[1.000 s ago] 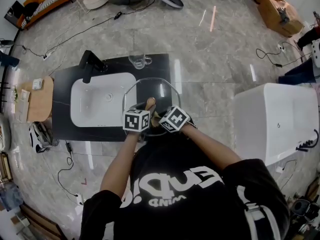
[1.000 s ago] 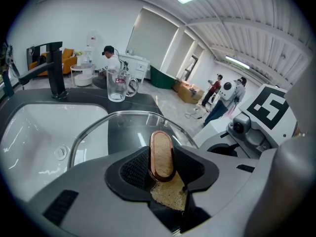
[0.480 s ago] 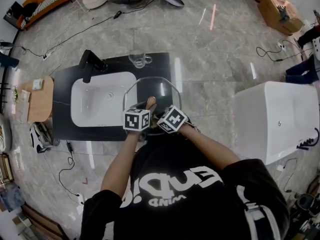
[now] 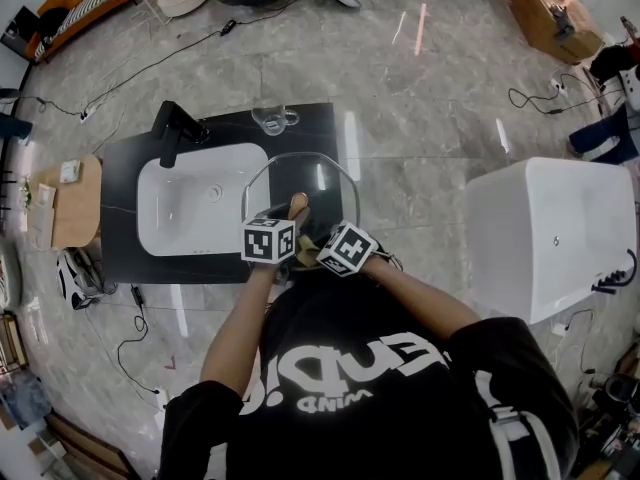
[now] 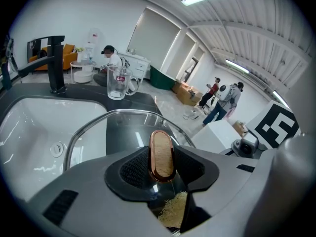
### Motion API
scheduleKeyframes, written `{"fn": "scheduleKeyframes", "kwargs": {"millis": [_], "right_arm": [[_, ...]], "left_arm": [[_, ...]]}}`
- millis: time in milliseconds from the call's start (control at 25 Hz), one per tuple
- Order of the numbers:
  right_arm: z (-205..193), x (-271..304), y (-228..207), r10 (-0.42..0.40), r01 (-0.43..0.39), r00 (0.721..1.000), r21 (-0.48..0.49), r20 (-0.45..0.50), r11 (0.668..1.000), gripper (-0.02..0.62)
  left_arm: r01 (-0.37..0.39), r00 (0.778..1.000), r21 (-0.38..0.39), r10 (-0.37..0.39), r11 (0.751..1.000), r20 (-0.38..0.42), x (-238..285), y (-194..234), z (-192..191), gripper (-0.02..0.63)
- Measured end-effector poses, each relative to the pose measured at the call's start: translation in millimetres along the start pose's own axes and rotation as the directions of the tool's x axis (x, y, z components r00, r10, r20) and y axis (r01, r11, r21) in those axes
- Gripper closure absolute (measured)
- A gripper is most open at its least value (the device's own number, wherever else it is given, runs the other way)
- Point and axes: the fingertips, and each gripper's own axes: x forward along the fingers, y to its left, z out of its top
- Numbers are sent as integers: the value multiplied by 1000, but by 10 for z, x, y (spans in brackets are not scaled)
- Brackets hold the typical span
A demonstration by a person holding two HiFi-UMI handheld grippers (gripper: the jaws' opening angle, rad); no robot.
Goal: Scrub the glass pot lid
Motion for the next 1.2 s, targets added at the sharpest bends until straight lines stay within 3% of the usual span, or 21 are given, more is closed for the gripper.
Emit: {"fn": "scheduleKeyframes", "kwargs": {"millis": [720, 1200], "right_arm": [[-198, -80, -18, 33, -34, 999, -29, -43, 999, 548], [-319, -158, -110, 41, -40, 998, 5, -55, 999, 548]], "left_arm": [[-6, 1000, 11, 6, 1000, -2, 15, 9, -7, 434], [2, 1000, 19, -1, 1000, -13, 24, 15, -21, 433]]}}
